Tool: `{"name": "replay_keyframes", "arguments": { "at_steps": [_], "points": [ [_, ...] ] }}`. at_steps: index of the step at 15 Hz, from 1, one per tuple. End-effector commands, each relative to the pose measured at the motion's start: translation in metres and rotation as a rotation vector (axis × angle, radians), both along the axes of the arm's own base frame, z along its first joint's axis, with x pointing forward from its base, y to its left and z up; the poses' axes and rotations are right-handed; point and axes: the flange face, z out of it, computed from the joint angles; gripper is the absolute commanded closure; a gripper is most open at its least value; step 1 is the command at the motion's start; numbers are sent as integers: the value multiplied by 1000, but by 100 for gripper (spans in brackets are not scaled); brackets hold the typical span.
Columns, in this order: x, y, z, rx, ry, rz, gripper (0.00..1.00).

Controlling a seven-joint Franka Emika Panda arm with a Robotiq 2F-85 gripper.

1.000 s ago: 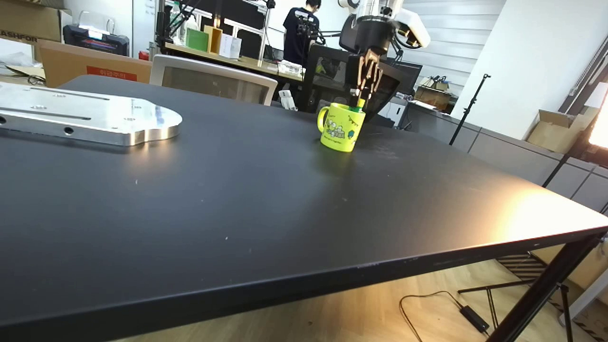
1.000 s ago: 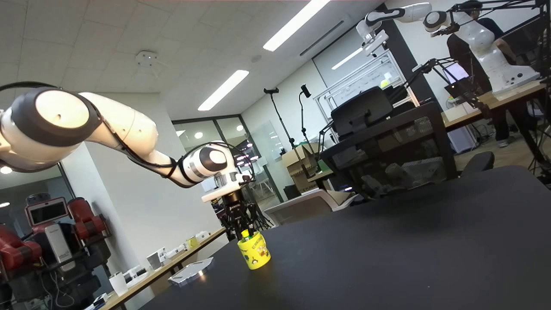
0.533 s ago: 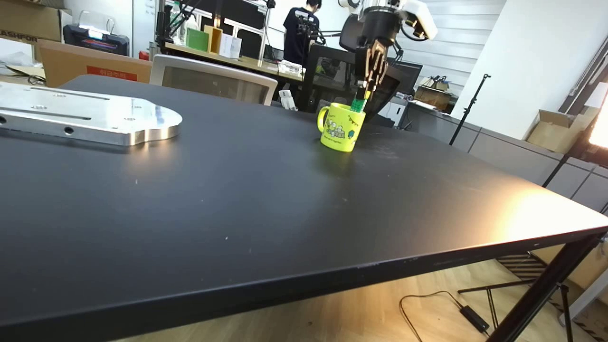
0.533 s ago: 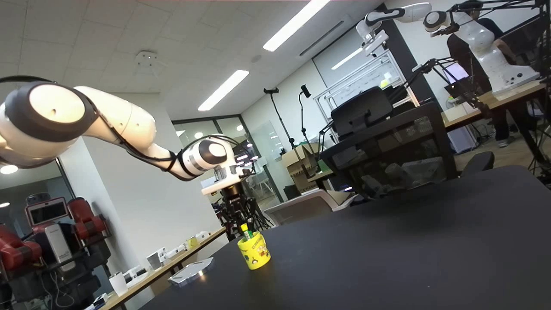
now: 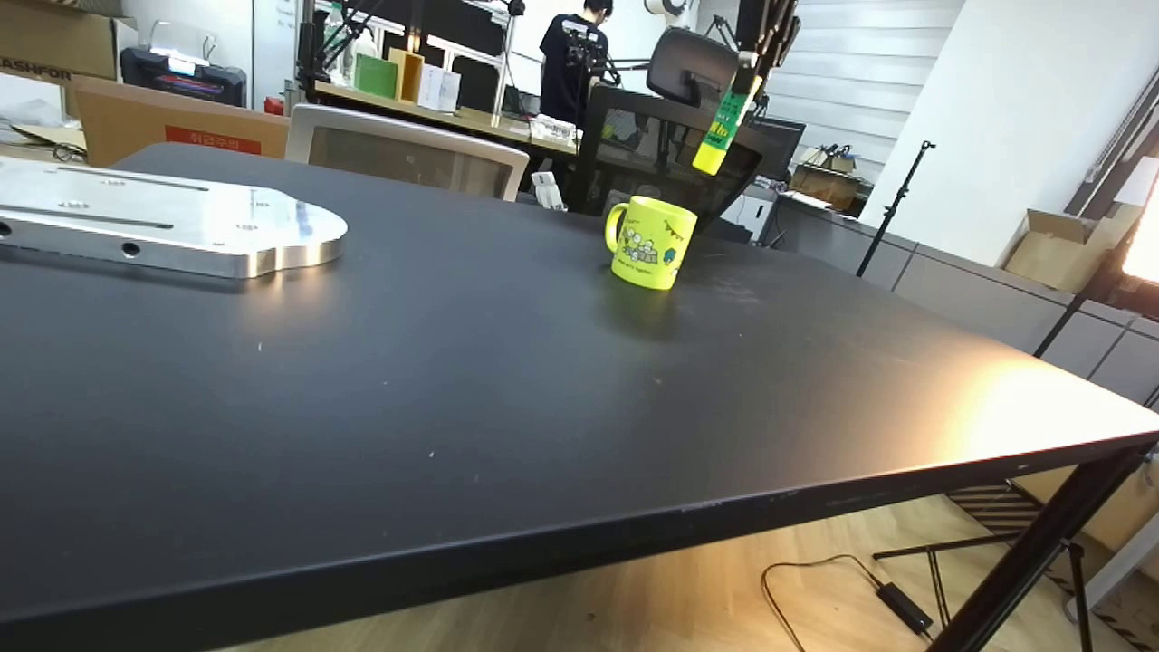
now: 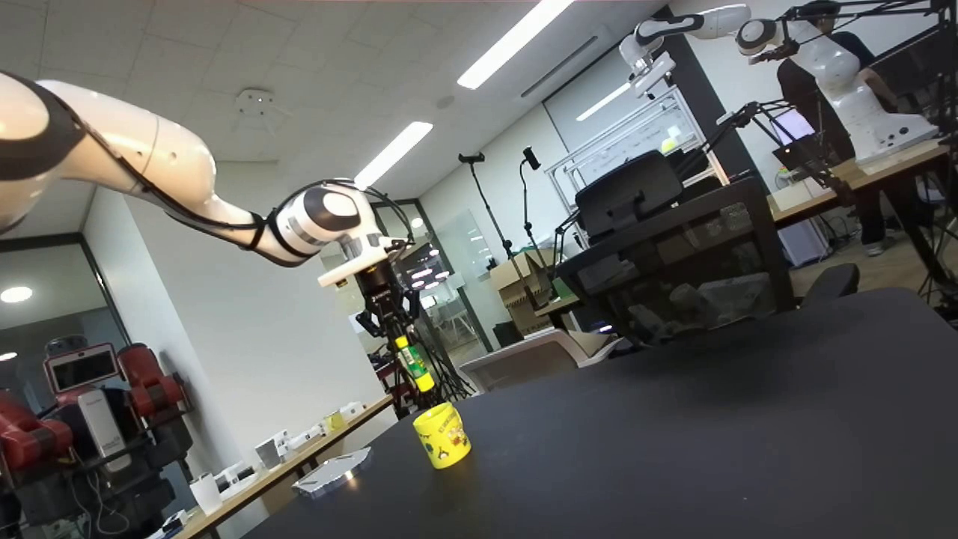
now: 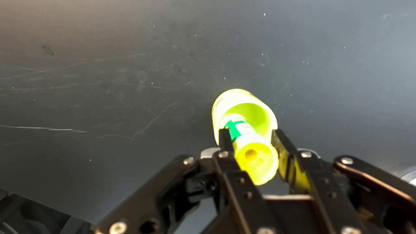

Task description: Remove the glue stick from the mug

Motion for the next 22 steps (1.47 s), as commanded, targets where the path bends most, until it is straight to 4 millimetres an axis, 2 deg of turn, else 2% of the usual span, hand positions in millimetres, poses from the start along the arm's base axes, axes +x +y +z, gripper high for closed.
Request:
{"name": "replay_keyframes", "arguments": {
  "at_steps": [1,6,8,11,16,22],
  "points": [
    [-51,-18,16,-22,-4,-36,91],
    [-106,-52,4,-38,-7,-125,91],
    [-132,-70,-13,-45,7,-160,91],
    [-151,-97,-40,-57,54,-203,91],
    [-163,-133,-84,-51,63,-258,91],
    [-165,-155,-116,-58,79,-302,91]
  ]
}}
